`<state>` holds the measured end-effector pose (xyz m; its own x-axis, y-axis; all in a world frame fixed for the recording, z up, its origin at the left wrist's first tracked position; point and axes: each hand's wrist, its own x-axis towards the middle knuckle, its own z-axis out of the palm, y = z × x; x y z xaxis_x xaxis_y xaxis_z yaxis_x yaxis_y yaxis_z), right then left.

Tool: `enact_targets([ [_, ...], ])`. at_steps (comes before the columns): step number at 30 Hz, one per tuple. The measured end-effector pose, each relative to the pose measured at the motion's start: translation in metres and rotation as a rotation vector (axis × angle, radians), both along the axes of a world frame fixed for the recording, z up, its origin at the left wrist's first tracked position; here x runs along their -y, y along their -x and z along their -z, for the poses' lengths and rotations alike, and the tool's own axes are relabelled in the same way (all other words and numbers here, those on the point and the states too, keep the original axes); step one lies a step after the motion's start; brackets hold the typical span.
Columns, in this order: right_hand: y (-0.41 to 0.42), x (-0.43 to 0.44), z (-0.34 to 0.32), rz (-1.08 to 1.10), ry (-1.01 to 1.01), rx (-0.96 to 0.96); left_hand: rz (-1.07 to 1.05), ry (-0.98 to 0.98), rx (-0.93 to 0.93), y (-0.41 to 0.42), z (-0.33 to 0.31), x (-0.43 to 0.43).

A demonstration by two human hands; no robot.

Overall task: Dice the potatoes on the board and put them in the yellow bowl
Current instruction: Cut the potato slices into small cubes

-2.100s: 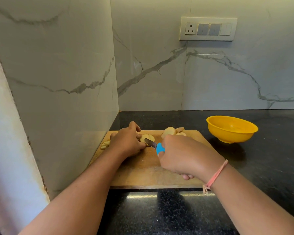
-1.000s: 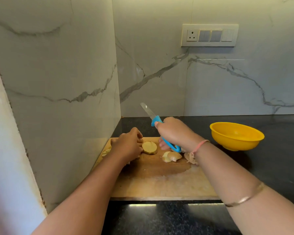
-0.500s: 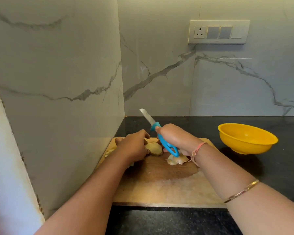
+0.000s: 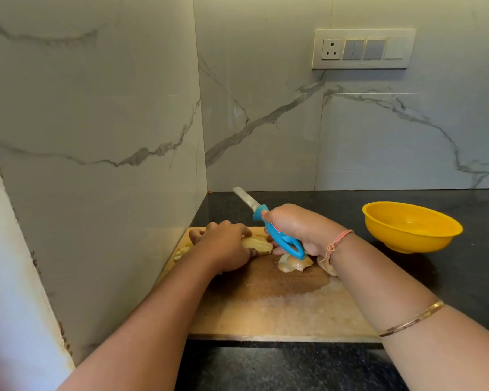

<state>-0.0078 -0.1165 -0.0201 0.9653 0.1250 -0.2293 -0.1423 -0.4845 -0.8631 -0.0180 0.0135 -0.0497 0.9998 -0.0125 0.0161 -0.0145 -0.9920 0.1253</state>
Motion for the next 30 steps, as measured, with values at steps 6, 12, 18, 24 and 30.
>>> enact_targets([
  [6,-0.006,-0.006,0.008,0.033,-0.022,0.112,-0.047,0.0,0.114,0.002,0.007,0.007],
  [12,-0.011,0.0,0.011,0.1,-0.088,0.11,-0.046,0.069,0.128,0.003,0.002,0.003],
  [18,-0.007,-0.002,0.012,0.08,-0.042,0.114,0.084,0.165,0.065,-0.002,0.006,0.001],
  [24,-0.006,-0.004,0.012,0.053,0.006,0.138,0.053,0.079,0.003,-0.005,0.005,0.0],
  [30,-0.003,-0.001,0.009,0.062,-0.076,0.088,0.043,0.004,-0.003,-0.003,0.001,0.0],
])
